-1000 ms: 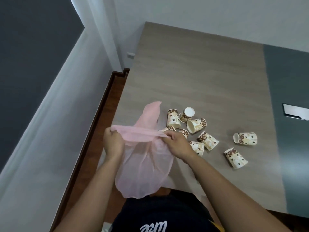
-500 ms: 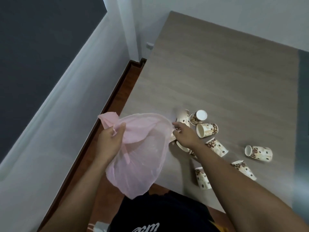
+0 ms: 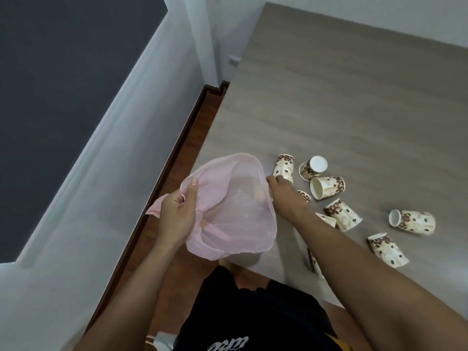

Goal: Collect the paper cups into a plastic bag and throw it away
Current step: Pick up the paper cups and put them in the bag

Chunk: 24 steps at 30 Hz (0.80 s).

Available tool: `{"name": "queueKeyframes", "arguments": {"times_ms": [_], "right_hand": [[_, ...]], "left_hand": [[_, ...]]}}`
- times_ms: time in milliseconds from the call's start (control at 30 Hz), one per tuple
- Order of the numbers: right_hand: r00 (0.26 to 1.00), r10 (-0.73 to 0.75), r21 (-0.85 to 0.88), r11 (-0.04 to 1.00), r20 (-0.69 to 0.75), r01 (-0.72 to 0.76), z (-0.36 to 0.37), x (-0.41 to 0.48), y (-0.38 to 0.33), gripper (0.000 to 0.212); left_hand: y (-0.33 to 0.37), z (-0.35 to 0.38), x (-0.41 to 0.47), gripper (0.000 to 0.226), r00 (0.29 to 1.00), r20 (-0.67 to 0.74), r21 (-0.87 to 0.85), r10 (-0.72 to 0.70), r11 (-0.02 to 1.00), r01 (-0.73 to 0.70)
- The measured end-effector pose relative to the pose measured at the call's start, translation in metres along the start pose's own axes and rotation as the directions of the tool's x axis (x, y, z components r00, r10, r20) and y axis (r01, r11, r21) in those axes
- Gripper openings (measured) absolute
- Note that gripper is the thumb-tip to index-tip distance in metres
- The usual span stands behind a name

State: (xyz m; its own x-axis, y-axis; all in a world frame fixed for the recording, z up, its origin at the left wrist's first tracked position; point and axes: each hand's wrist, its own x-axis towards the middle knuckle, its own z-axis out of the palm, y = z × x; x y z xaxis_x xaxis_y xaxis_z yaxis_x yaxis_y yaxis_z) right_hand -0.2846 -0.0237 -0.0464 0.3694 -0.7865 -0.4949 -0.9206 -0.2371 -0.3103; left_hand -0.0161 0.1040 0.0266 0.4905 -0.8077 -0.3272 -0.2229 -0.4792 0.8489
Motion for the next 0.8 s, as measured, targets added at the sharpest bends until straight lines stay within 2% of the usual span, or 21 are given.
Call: {"name": "queueKeyframes", "arguments": {"times_ms": [67, 100, 167, 233, 267, 300, 367, 400, 433, 533, 600, 667, 700, 767, 800], "right_hand": [[0.991, 0.079, 0.270, 0.962, -0.105, -0.048, -0.013, -0.009, -0.003, 0.048], [0.973, 0.150, 0.410, 0.910, -0.173, -0.067, -0.021, -0.016, -0.004, 0.059], [0.888, 0.326, 0.611, 0.789, -0.325, -0.067, -0.042, -0.033, -0.009, 0.074], [0.790, 0.461, 0.755, 0.656, -0.404, 0.003, -0.058, -0.050, -0.016, 0.075], [0.771, 0.502, 0.833, 0.549, -0.393, 0.067, -0.062, -0.057, -0.021, 0.071], [0.784, 0.517, 0.905, 0.405, -0.343, 0.129, -0.063, -0.062, -0.029, 0.066], [0.868, 0.458, 0.981, 0.115, -0.191, 0.155, -0.056, -0.068, -0.050, 0.061], [0.905, 0.407, 0.992, 0.048, -0.127, 0.118, -0.048, -0.069, -0.061, 0.060], [0.924, 0.373, 0.996, 0.071, -0.077, 0.054, -0.037, -0.070, -0.071, 0.062], [0.932, 0.363, 0.955, 0.280, -0.011, -0.098, -0.002, -0.070, -0.088, 0.066], [0.941, 0.340, 0.922, 0.366, -0.009, -0.123, 0.012, -0.069, -0.091, 0.061], [0.966, 0.258, 0.853, 0.505, -0.007, -0.128, 0.018, -0.069, -0.092, 0.063], [0.977, 0.211, 0.777, 0.616, -0.007, -0.128, 0.023, -0.069, -0.090, 0.069], [0.989, 0.150, 0.476, 0.868, 0.018, -0.140, 0.029, -0.070, -0.082, 0.075], [0.992, 0.126, 0.325, 0.937, 0.034, -0.130, 0.030, -0.070, -0.078, 0.073]], "left_hand": [[0.002, 0.003, 0.001, 0.079, 1.000, -0.004, -0.023, 0.009, 1.000, -0.009], [0.002, 0.006, 0.001, 0.076, 1.000, 0.006, -0.041, 0.009, 0.999, -0.009], [0.004, 0.012, 0.004, 0.071, 0.999, 0.049, -0.063, 0.001, 0.998, 0.002], [0.009, 0.019, 0.008, 0.066, 0.996, 0.088, -0.059, 0.007, 0.998, -0.002], [0.012, 0.023, 0.009, 0.062, 0.994, 0.109, -0.069, 0.026, 0.997, -0.019], [0.015, 0.027, 0.010, 0.059, 0.991, 0.123, -0.079, 0.047, 0.996, -0.037], [0.022, 0.037, 0.011, 0.064, 0.988, 0.133, -0.088, 0.075, 0.994, -0.064], [0.026, 0.041, 0.011, 0.066, 0.989, 0.127, -0.093, 0.078, 0.993, -0.067], [0.030, 0.043, 0.010, 0.067, 0.990, 0.117, -0.098, 0.084, 0.993, -0.073], [0.041, 0.049, 0.009, 0.065, 0.991, 0.069, -0.109, 0.112, 0.989, -0.104], [0.044, 0.049, 0.008, 0.057, 0.992, 0.093, -0.143, 0.089, 0.987, -0.075], [0.043, 0.050, 0.008, 0.055, 0.987, 0.147, -0.170, 0.062, 0.985, -0.037], [0.044, 0.049, 0.008, 0.058, 0.983, 0.171, -0.185, 0.061, 0.982, -0.029], [0.045, 0.050, 0.006, 0.059, 0.979, 0.195, -0.215, 0.063, 0.976, -0.020], [0.045, 0.050, 0.006, 0.060, 0.979, 0.193, -0.221, 0.068, 0.975, -0.024]]}}
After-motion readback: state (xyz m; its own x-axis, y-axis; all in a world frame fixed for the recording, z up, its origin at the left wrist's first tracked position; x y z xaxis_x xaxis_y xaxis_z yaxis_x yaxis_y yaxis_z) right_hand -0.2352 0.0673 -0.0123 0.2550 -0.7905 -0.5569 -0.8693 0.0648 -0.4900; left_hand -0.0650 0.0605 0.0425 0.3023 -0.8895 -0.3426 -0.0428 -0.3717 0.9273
